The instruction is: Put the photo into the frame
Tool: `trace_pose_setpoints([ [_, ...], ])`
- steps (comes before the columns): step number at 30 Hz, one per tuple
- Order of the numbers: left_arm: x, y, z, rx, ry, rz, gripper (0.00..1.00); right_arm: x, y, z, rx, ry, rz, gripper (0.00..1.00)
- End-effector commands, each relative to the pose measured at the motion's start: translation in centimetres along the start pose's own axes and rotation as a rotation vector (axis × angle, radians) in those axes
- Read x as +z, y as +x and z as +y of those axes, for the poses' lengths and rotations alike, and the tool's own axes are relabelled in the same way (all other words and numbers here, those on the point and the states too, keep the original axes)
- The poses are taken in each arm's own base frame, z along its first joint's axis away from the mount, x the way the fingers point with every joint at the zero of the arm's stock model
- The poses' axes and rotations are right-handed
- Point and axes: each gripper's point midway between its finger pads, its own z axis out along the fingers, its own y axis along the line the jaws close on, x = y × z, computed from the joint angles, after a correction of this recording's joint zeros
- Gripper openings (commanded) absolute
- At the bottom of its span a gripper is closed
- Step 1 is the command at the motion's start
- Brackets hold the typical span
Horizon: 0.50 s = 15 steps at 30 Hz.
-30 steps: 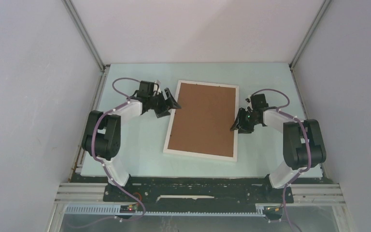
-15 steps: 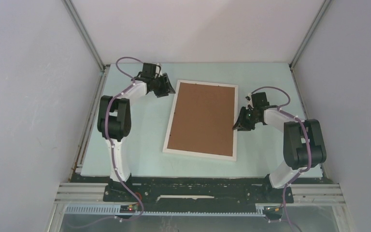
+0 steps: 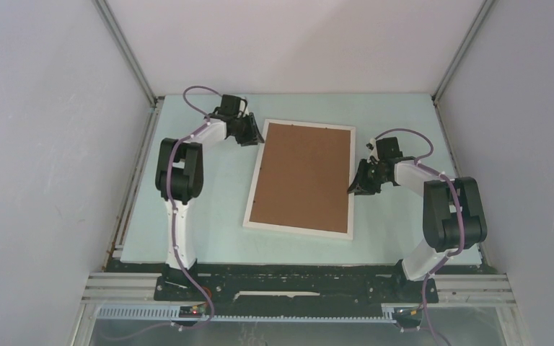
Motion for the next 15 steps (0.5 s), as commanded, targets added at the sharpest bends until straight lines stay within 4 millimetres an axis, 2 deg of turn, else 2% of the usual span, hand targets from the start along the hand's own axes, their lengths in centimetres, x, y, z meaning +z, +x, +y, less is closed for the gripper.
trace_pose_setpoints([
  [1,0.24,-1.90,-0.95,0.036,0.015,-0.047,0.38,0.57,-1.59,0.31,-0.054,-0.008,-0.051,0.01],
  [10,0.98,-1.43,-0.24,0.009,-0.003,-0.034,0.36,0.59,-1.46,0.86,-0.058,-0.033,-0.045,0.01],
  [15,0.85,-2.04,-0.22,-0.051,0.059,-0.058,0.41,0.51,-1.49,1.03,-0.060,-0.041,-0.046,0.01],
])
